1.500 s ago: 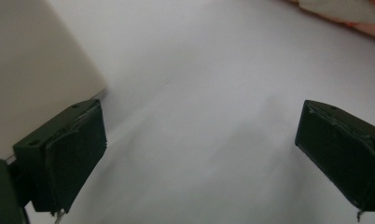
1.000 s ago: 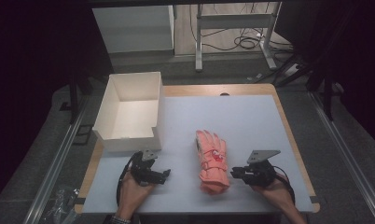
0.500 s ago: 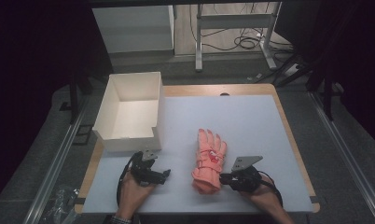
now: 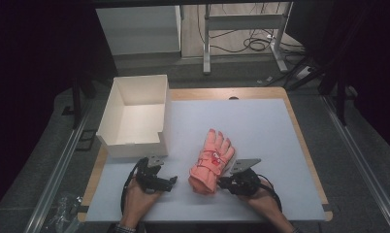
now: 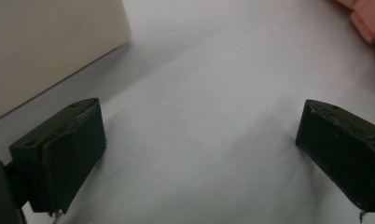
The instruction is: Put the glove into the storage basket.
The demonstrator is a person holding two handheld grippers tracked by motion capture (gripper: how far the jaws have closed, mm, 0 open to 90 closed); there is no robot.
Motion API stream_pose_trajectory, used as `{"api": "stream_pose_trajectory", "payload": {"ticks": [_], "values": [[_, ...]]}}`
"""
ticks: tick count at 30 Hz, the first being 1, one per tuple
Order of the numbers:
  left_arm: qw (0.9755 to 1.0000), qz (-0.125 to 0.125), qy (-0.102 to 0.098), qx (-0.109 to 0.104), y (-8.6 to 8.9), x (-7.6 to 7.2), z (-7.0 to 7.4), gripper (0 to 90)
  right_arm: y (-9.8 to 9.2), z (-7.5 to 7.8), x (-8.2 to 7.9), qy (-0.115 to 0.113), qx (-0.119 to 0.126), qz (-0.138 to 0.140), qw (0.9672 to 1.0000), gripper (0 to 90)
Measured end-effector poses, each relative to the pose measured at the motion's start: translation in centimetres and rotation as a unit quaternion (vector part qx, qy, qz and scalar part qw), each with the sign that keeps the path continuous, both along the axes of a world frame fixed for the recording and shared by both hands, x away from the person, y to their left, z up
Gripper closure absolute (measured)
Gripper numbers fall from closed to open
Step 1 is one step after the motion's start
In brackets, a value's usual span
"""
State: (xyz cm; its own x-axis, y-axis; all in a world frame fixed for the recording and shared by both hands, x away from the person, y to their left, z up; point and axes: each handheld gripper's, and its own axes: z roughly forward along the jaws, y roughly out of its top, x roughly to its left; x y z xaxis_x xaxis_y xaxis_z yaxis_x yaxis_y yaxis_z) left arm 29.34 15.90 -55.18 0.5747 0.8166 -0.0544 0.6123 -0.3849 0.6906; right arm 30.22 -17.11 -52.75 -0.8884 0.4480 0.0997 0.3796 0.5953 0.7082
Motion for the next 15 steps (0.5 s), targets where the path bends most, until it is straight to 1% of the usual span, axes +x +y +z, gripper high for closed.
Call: {"api": "stream_pose_trajectory", "payload": {"ticks": [3, 12, 15], "values": [[1.0, 0.0, 0.0, 0.001, 0.0, 0.0, 0.0, 1.6, 0.6, -0.2, 0.4, 0.0, -0.005, -0.007, 1.0, 76.7], [1.0, 0.0, 0.0, 0.003, -0.1, 0.0, 0.0, 1.1, 1.7, -0.4, 1.8, -0.005, -0.001, -0.025, 0.9997, 76.9], [1.0, 0.0, 0.0, 0.004, -0.1, 0.0, 0.0, 0.8, 1.9, -0.4, 2.3, -0.011, -0.003, -0.034, 0.9994, 79.5]]}}
